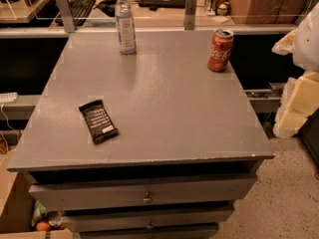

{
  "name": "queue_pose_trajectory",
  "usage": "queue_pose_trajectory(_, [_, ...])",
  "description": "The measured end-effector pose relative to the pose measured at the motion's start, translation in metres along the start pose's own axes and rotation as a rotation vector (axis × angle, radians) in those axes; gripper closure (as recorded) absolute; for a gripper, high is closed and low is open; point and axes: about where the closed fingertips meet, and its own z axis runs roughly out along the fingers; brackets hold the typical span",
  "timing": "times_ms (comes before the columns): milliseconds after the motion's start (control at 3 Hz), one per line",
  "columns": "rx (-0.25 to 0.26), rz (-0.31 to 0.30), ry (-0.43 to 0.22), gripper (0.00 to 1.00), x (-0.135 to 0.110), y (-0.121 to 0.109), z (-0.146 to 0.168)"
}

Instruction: Move blue plastic bottle near rxbar chocolate

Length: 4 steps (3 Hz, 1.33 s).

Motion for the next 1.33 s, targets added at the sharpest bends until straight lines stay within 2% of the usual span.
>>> queue_pose_trajectory(333, [0.003,0.0,-0.003,0.0,-0.001,-0.001,0.0])
queue_pose_trajectory(667, [0.006,0.007,-0.088,0.0,-0.027,-0.024,0.017])
queue_pose_trajectory(1000, [0.01,0.007,-0.198,0.0,-0.086,-0.069,0.051])
queue_pose_trajectory(1333, [0.013,-0.002,-0.282,0.0,-0.167,-0.11,0.08])
